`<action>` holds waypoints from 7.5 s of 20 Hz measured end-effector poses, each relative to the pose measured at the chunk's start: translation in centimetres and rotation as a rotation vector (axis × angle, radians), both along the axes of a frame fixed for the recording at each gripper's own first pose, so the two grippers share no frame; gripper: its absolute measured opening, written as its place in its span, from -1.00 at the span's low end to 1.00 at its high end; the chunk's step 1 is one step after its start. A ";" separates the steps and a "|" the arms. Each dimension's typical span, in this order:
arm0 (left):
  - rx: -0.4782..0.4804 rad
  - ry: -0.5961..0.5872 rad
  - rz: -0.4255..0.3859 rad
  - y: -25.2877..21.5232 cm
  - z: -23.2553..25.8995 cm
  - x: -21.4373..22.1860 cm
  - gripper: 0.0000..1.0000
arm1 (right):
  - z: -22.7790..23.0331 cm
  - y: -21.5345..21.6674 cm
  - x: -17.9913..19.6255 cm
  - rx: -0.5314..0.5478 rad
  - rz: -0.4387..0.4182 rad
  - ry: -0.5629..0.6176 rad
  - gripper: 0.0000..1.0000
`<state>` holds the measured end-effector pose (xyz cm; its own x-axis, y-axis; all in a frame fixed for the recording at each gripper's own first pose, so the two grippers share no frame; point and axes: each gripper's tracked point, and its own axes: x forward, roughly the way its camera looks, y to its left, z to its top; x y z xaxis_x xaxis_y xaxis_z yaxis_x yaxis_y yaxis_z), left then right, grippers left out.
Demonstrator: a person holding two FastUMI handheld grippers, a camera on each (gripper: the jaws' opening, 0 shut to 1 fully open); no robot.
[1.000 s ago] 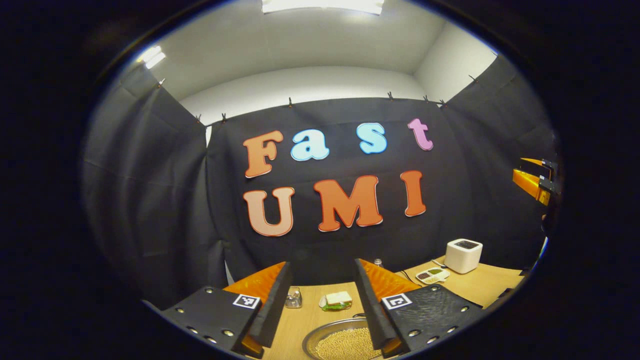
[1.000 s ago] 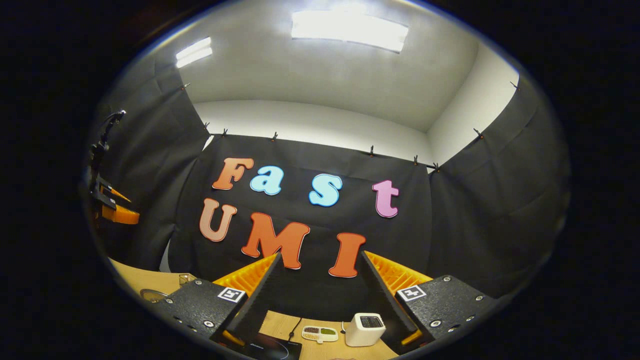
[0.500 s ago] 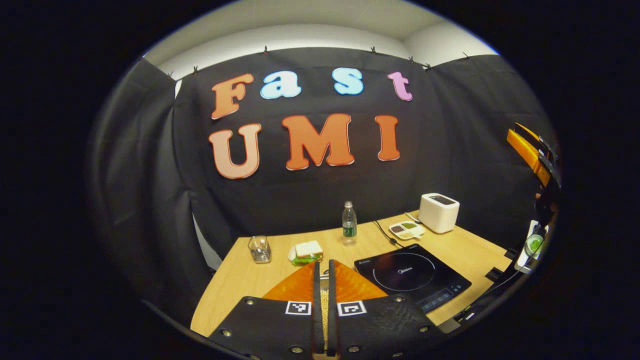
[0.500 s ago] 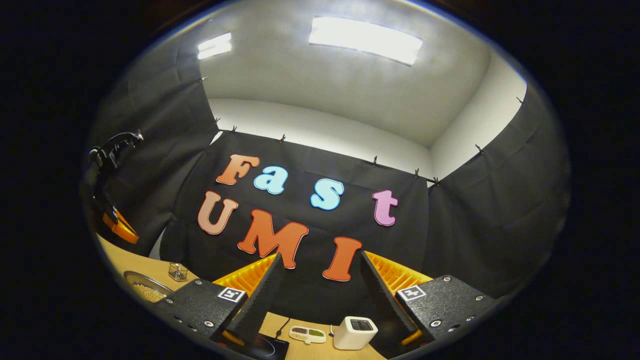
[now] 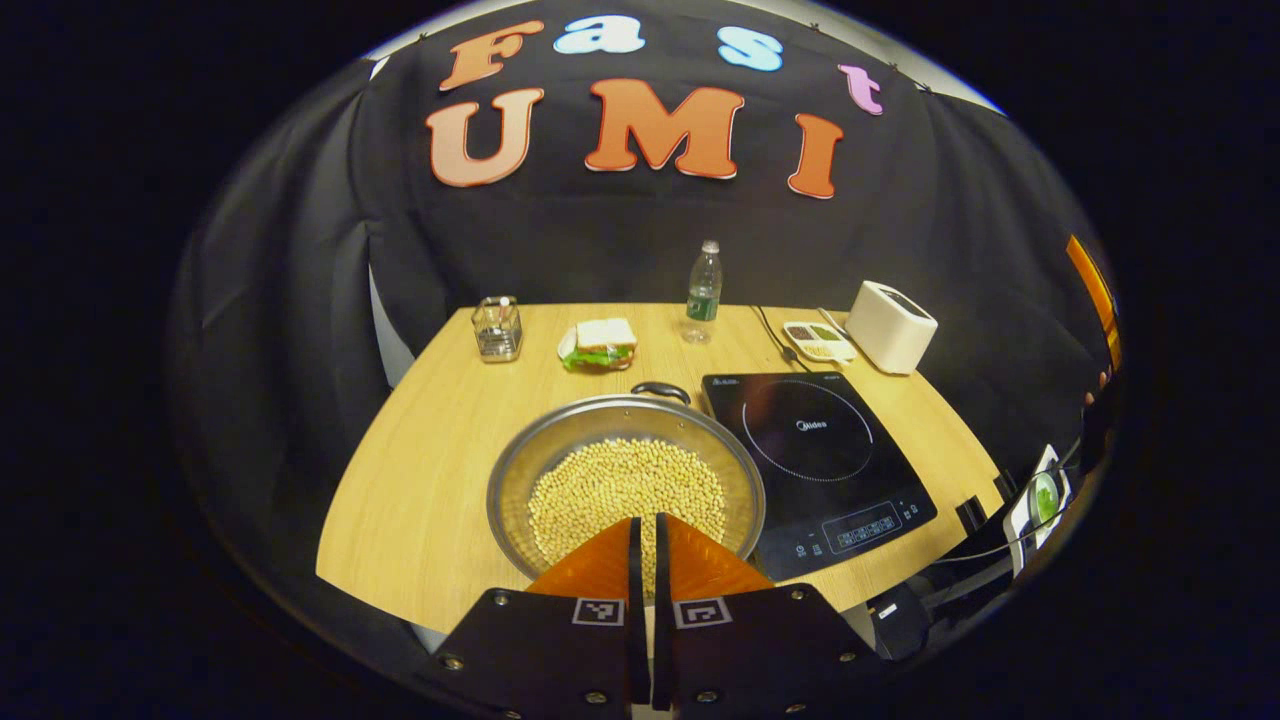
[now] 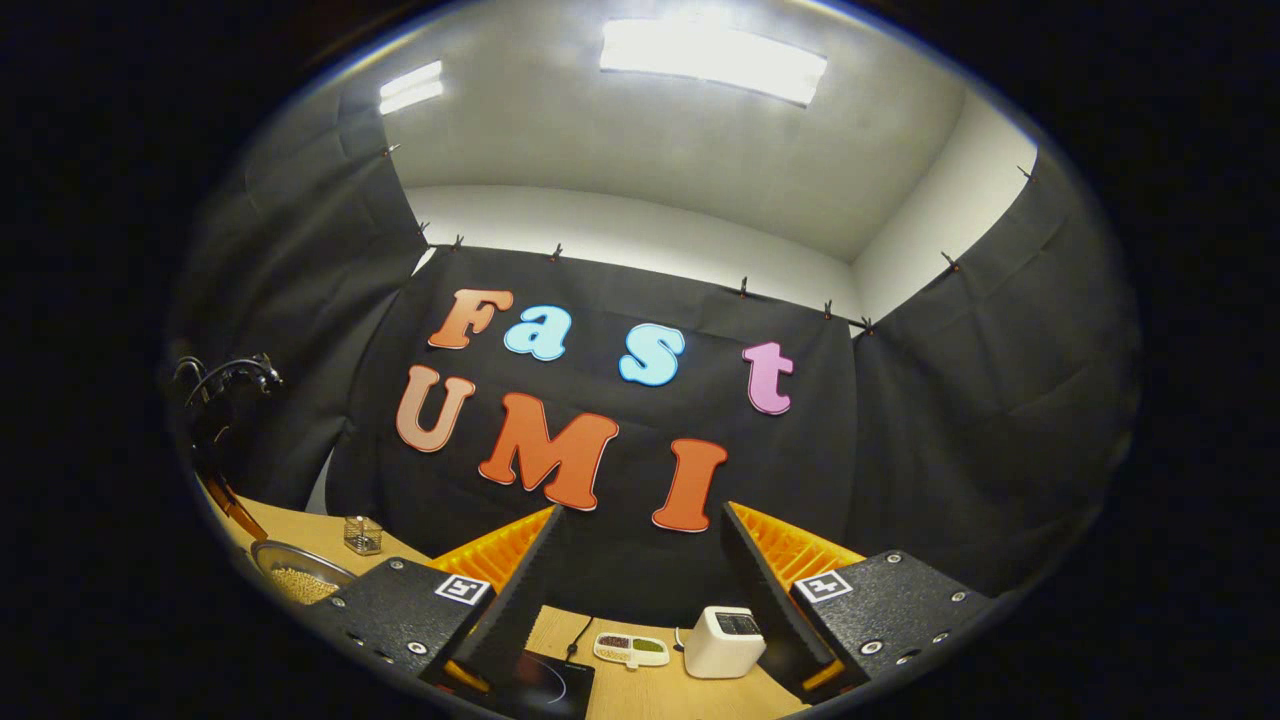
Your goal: First push the handle of the pot to place it horizontally, then grasp the pot with both hands and set it on the induction cooktop.
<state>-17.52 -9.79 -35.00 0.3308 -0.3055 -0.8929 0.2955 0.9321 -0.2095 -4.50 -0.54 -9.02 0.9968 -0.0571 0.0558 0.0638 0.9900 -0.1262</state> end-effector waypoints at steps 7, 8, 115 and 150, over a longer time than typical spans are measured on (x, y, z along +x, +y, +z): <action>-0.047 0.218 -0.004 -0.9 -3.9 -5.6 -0.95 | -3.8 -0.5 0.7 0.003 -0.029 0.076 0.90; -0.052 0.250 -0.007 -1.0 -4.2 -6.5 -0.95 | -4.3 -0.5 0.7 0.008 -0.030 0.086 0.89; 0.210 0.036 0.144 17.2 -22.6 12.7 0.66 | -39.0 35.1 4.1 0.410 0.237 1.240 0.47; 0.297 -0.265 0.123 12.9 -15.5 15.3 0.24 | -36.3 31.5 5.7 0.387 0.276 1.185 0.15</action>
